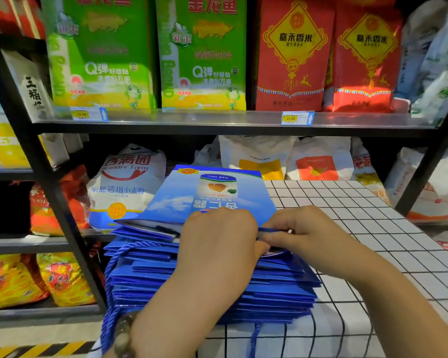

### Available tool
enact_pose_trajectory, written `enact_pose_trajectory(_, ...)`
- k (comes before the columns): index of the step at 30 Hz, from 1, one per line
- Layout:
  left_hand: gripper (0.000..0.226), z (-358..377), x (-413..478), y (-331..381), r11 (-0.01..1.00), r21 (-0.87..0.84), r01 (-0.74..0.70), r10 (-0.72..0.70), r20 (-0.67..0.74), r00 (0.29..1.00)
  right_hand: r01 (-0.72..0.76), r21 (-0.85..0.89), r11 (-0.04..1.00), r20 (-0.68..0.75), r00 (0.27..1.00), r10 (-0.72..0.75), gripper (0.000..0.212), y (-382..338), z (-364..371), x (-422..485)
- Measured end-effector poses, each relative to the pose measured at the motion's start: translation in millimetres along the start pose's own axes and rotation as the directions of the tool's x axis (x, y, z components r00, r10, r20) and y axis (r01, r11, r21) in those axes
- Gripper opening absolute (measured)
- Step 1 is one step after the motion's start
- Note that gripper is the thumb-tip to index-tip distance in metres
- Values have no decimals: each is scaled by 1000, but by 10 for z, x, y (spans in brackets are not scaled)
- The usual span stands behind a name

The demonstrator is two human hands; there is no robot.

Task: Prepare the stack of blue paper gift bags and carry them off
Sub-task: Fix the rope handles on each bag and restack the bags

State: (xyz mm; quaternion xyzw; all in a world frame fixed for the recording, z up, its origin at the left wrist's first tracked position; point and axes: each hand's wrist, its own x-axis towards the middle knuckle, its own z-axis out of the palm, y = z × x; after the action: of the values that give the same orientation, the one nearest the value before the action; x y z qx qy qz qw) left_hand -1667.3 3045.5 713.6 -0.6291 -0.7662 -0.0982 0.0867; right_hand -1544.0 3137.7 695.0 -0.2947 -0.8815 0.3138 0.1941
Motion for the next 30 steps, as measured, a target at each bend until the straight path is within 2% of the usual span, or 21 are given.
enact_pose_trajectory(8,18,-27,-34,25,995,67,-75,76,-13,997,-16,39,999,-86,996,19,11,-19,29,-53)
enact_pose_trajectory(11,15,-42,-45,25,994,68,-85,86,-14,996,-29,104,994,-148,988,44,5,-14,50,-65)
enact_pose_trajectory(14,17,-44,-55,6,993,54,-105,105,-6,994,-35,90,995,-216,975,53,12,-5,56,-74)
enact_pose_trajectory(19,20,-8,-68,-64,992,-45,-116,116,18,993,-27,79,997,-216,975,43,11,-6,40,-76)
enact_pose_trajectory(22,32,-5,-61,-121,981,-138,-134,134,-5,991,-18,95,995,-224,974,39,7,16,58,-67)
enact_pose_trajectory(25,39,-76,-19,-163,947,-296,-120,131,15,991,31,91,995,-267,964,-5,18,29,79,-66)
enact_pose_trajectory(27,32,-116,63,-188,918,-384,-101,121,29,992,67,34,997,-313,948,-53,29,32,90,-65)
enact_pose_trajectory(30,13,-124,231,-200,914,-390,-110,154,85,984,94,-28,995,-396,913,-97,37,60,100,-55)
